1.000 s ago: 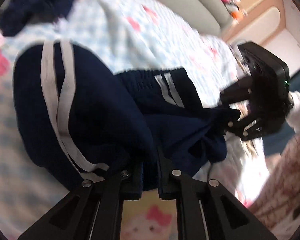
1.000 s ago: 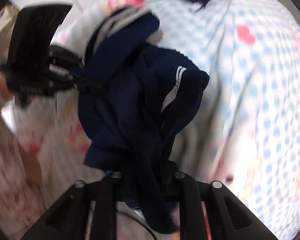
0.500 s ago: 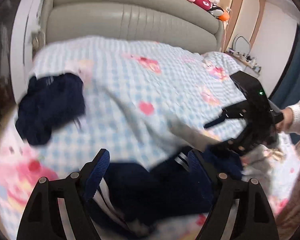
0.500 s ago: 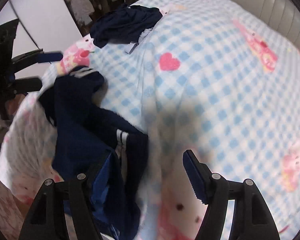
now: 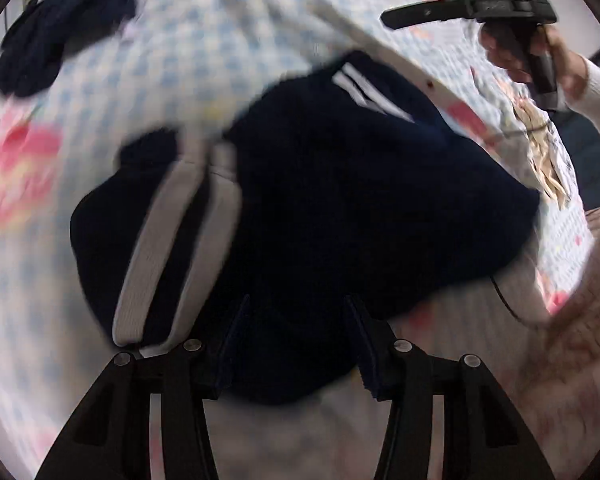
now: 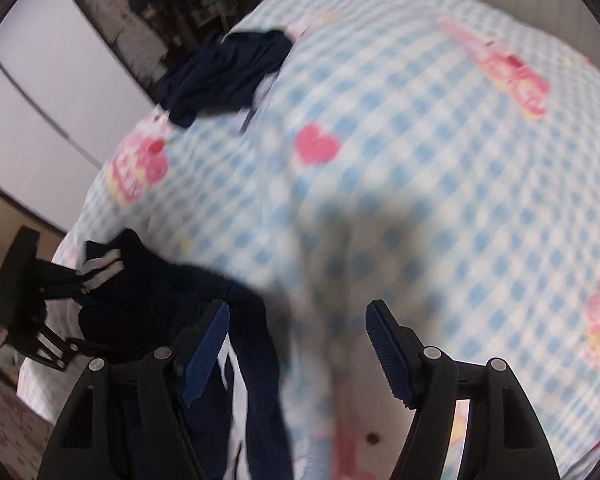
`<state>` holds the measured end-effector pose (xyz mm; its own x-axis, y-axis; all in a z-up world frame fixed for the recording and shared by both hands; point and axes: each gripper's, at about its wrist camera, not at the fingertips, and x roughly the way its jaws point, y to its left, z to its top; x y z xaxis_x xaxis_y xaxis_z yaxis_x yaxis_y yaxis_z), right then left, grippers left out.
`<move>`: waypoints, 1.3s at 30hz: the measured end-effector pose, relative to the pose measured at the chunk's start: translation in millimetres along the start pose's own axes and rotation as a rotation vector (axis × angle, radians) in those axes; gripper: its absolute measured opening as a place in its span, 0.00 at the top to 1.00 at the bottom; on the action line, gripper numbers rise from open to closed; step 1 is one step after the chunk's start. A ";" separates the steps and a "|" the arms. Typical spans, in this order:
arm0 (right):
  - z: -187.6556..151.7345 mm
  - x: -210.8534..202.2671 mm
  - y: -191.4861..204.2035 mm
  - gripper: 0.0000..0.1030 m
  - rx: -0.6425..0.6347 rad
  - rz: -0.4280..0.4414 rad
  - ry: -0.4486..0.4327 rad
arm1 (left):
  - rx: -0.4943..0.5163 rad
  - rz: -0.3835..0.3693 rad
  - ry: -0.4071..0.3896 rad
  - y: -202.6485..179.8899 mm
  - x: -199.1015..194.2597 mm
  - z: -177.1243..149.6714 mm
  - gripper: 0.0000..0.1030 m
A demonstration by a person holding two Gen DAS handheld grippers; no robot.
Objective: Fold clothes
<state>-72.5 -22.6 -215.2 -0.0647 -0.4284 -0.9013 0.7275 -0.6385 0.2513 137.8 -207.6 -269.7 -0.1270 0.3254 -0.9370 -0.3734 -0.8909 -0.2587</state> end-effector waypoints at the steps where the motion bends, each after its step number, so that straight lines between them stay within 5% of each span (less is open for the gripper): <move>1: -2.2 9.6 2.5 0.32 -0.029 0.005 0.030 | -0.011 0.010 -0.016 1.9 -10.9 -1.8 0.55; 8: -2.4 51.1 29.2 0.32 -0.170 -0.081 0.071 | -0.039 0.141 -0.272 30.6 -64.3 43.4 0.54; 13: 3.5 75.6 28.1 0.32 -0.152 -0.098 0.090 | 0.005 0.241 -0.138 68.3 -12.3 86.8 0.54; 14: 3.0 75.9 27.5 0.35 -0.147 -0.090 0.100 | -0.025 0.225 -0.112 76.8 -6.7 86.9 0.54; 15: 2.4 76.2 26.8 0.67 -0.141 -0.083 0.111 | -0.055 0.208 -0.086 85.3 -1.0 87.1 0.54; 16: 1.9 76.5 26.2 0.83 -0.136 -0.076 0.122 | -0.085 0.192 -0.059 93.8 4.6 87.2 0.54; 17: 1.3 73.7 26.9 0.85 -0.139 -0.078 0.124 | -0.115 0.175 -0.033 102.3 10.2 87.3 0.55; 22: -0.1 45.7 30.2 0.86 -0.144 -0.034 0.093 | -0.199 0.075 -0.054 117.1 -10.5 67.0 0.53; 28: 3.4 39.4 34.3 0.73 -0.169 -0.028 0.119 | -0.204 0.124 -0.009 128.7 -2.3 65.7 0.44; 33: 0.0 32.5 47.3 0.69 -0.264 -0.044 0.125 | -0.108 0.142 -0.077 107.1 -3.6 71.7 0.45; 39: 1.6 24.7 46.5 0.69 -0.273 -0.016 0.145 | -0.130 0.146 -0.148 112.7 -9.8 76.9 0.45</move>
<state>-41.3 -63.9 -225.2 0.0061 -0.3112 -0.9503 0.8852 -0.4403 0.1499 26.3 -286.7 -271.5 -0.3076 0.2246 -0.9246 -0.2208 -0.9621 -0.1602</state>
